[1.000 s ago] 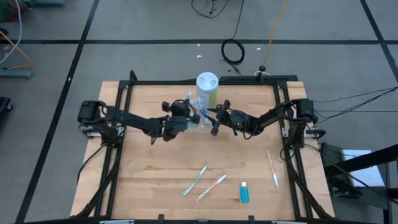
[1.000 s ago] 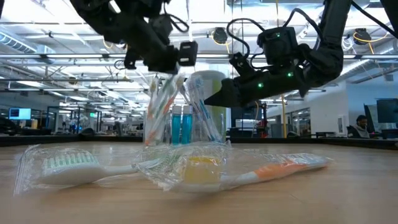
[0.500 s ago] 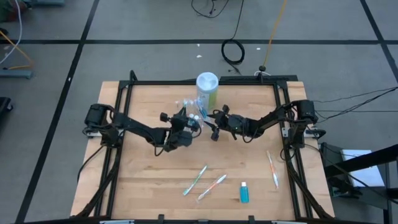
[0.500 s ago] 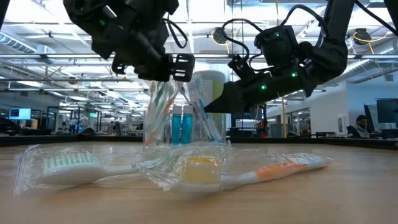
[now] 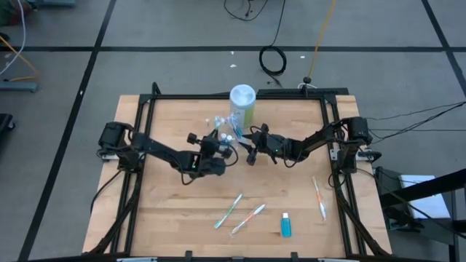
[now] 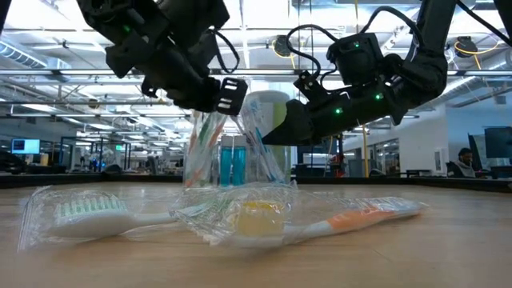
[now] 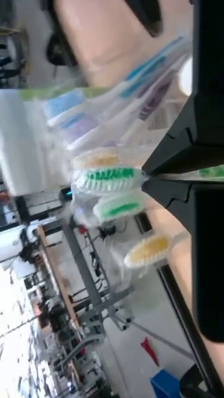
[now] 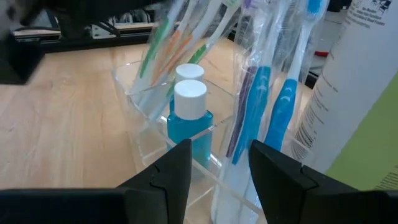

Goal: Pick & Place toothbrushing station
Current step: Put the green toothbrush into the transparent organizer

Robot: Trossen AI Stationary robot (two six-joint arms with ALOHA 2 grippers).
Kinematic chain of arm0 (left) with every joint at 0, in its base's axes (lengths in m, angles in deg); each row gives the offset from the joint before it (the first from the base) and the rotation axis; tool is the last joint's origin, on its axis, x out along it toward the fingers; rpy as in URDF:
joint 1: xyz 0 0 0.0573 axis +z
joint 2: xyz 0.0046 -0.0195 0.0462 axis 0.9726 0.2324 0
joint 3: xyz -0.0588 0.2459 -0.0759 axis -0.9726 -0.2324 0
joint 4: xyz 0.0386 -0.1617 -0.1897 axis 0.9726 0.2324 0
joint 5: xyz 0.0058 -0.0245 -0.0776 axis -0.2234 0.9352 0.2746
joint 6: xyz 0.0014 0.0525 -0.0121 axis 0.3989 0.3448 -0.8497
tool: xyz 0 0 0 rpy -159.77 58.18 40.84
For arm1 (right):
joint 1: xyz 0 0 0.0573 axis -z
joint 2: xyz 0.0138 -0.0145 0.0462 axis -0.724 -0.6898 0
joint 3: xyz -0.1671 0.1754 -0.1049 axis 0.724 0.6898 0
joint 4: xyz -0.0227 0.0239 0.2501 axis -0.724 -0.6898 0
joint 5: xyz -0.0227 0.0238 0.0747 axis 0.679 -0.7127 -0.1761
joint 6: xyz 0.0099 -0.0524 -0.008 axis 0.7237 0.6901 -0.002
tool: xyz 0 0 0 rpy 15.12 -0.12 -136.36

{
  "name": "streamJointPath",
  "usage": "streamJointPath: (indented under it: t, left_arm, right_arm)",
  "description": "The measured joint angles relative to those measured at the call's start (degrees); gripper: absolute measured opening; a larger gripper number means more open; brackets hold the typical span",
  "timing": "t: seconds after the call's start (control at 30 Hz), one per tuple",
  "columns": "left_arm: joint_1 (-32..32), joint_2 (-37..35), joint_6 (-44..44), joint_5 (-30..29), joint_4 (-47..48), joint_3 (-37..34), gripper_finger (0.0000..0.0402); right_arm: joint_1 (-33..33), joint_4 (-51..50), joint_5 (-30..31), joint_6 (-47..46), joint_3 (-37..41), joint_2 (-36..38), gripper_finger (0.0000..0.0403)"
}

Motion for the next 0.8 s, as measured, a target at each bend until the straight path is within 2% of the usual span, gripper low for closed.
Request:
streamJointPath:
  t: [0.2,0.6,0.8]
  left_arm:
    - [2.3,-0.1,0.7,10.4,4.8,0.0,0.0013]
    - [3.1,-2.8,3.7,12.5,6.4,0.0,0.0077]
    - [3.0,-5.9,3.9,12.4,8.8,0.0,0.0105]
  right_arm:
    - [0.0,1.0,-0.1,0.0,0.1,0.0,0.0151]
    - [0.0,2.4,-0.1,0.3,0.2,-0.1,0.0151]
    - [-0.5,-5.4,-0.2,4.6,0.2,4.9,0.0150]
